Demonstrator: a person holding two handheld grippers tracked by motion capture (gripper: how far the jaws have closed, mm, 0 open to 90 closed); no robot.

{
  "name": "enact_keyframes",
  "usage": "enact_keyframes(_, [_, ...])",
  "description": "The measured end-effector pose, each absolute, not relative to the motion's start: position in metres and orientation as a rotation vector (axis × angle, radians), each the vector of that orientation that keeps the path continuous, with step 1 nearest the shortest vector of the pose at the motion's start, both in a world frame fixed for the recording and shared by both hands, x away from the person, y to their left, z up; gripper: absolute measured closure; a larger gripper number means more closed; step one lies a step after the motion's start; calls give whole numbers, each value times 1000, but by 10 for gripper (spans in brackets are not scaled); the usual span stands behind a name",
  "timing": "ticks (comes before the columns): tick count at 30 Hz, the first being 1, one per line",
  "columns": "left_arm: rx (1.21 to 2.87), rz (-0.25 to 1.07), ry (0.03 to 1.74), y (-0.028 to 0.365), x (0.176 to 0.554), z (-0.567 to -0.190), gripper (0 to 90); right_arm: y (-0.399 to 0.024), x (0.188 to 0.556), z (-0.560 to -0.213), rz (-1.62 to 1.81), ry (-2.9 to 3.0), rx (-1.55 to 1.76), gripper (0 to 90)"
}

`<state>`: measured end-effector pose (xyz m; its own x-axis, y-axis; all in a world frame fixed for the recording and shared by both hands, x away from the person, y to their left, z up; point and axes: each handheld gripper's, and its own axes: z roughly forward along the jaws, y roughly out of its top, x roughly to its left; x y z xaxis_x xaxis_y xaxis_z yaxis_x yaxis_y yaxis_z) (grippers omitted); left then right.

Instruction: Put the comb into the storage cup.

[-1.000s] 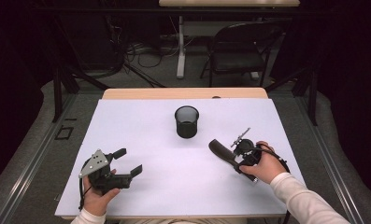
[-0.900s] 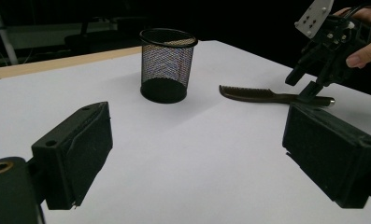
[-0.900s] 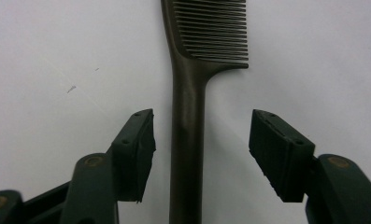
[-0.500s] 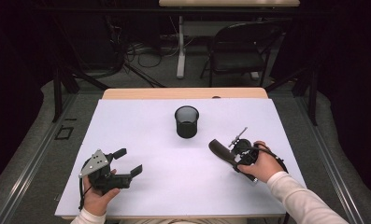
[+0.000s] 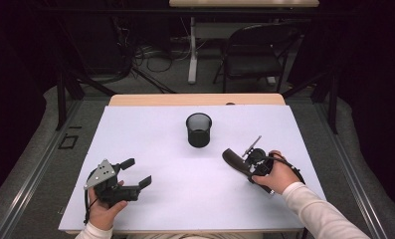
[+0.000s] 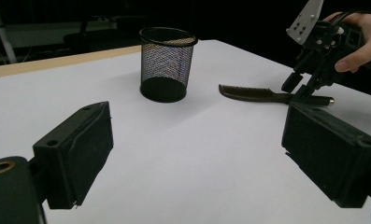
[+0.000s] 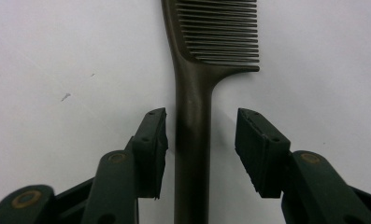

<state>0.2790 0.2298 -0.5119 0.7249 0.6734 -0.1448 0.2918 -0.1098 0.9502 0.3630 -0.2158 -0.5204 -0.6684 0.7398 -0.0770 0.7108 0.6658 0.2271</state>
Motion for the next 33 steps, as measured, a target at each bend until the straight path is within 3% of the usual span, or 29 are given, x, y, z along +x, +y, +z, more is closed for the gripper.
enact_keyframes(24, [1701, 386, 779, 230, 279, -512, 97, -209, 367, -523, 189, 2768, 1158, 684])
enact_keyframes(33, [1702, 385, 778, 230, 280, -512, 97, -208, 368, -526, 213, 2761, 1160, 696])
